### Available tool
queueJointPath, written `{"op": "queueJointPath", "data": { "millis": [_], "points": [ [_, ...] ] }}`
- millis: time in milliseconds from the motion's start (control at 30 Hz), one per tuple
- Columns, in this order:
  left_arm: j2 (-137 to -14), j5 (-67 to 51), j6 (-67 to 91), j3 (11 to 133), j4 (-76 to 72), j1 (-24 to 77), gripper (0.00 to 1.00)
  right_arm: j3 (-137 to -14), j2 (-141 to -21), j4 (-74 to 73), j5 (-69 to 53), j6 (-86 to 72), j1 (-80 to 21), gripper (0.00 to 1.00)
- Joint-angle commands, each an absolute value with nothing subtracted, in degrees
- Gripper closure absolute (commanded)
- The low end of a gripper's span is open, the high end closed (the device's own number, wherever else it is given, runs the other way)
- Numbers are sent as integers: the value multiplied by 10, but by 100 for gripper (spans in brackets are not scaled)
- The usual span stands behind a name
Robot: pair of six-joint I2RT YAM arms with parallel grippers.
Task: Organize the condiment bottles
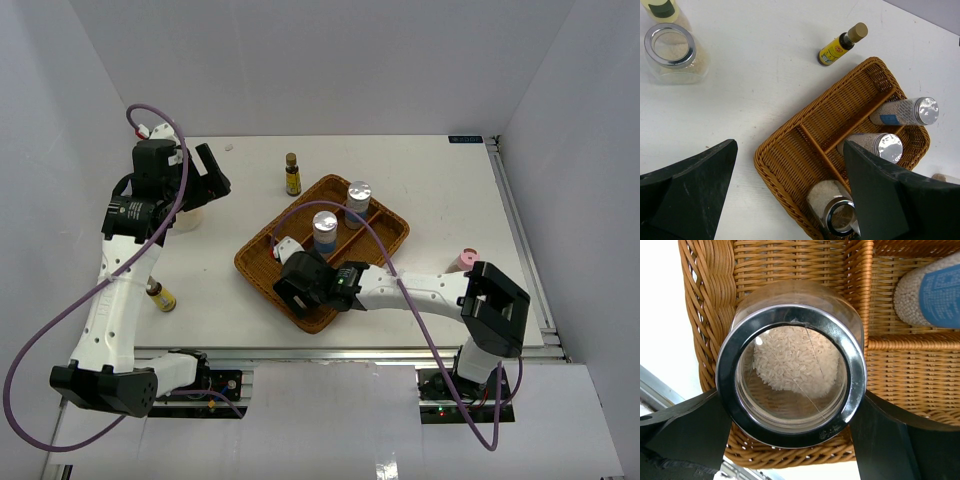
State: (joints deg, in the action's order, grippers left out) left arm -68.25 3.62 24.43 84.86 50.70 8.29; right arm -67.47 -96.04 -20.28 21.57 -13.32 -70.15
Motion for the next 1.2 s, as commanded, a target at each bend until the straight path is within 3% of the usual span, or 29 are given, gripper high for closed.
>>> {"op": "queueJointPath", "data": {
  "millis": [0,233,333,433,567,1167],
  "points": [
    [-688,23,239,845,491,78,2,-670,-961,-134,231,-135,-698,48],
    [-688,25,240,845,490,77,2,-676,-969,-145,233,-132,-696,25],
    [-688,25,241,845,490,77,2,-683,-966,-156,237,-132,-697,8],
    [-690,30,244,845,490,77,2,-684,-956,-166,241,-131,-696,1],
    [-700,50,252,847,492,75,2,-692,-940,-188,242,-129,-696,10],
    [-768,85,299,846,486,25,2,-676,-790,-240,249,-115,-696,10]
  ]
}}
